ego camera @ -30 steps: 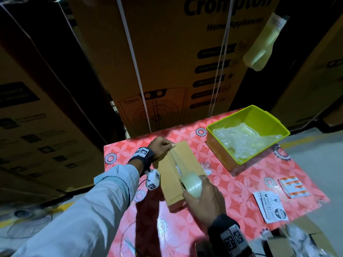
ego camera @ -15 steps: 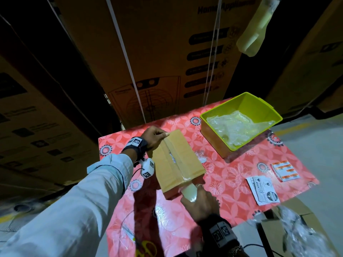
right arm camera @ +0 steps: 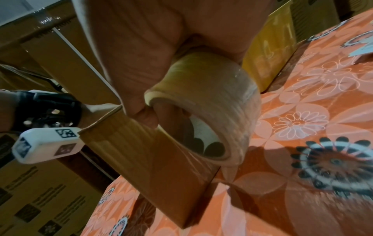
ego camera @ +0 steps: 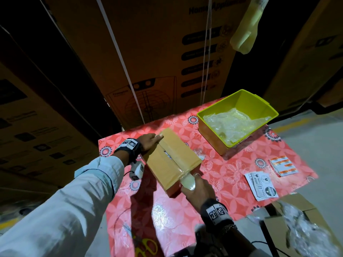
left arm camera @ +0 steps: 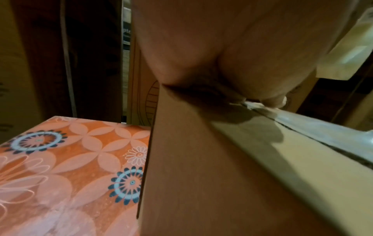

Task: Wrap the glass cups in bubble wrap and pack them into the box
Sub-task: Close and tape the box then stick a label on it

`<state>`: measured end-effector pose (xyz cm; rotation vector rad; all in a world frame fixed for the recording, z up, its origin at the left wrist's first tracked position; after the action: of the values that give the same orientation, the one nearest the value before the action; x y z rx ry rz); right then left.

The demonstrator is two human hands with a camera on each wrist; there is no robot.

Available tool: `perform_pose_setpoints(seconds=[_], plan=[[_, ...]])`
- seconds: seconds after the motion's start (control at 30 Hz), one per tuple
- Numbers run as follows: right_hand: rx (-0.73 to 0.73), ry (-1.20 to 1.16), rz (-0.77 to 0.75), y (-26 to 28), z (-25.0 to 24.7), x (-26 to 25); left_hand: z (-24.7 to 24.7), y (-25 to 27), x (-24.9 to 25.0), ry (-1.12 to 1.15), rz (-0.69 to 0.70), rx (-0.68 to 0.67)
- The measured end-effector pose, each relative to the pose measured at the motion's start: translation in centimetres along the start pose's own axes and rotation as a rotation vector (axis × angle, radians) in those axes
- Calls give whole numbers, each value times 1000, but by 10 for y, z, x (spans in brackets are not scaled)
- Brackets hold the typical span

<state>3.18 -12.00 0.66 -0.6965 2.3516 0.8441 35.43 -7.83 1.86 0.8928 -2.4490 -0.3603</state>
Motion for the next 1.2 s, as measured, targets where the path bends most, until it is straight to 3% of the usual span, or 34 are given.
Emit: perform_pose_setpoints(seconds=[0.4, 0.53, 0.67, 0.8, 1.03, 1.2], plan=[[-178, 35, -124, -51, -37, 4, 15, 63, -22, -25, -231, 135], [-87, 82, -259, -63, -59, 11, 39, 94, -24, 22, -343, 181], [-48, -16, -326, -66, -58, 26, 69, 117, 14, -218, -382, 342], [-40, -55, -375, -73, -53, 29, 94, 122, 79, -345, -245, 284], [-28, -73, -404, -77, -48, 49, 131, 149, 119, -266, 310, 260], [-56, 8, -433, -75, -53, 49, 133, 174, 128, -45, 403, 231]])
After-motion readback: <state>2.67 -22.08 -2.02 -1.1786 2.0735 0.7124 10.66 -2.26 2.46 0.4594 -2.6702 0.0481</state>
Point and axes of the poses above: each hand's wrist, its own y-axis away from the middle knuckle, its own z-axis out of the palm, x = y × z, the point moved 2 cm from there along -y, towards the middle knuckle, and after that the axes turned 5 degrees about -y, right-handed, at the moved point
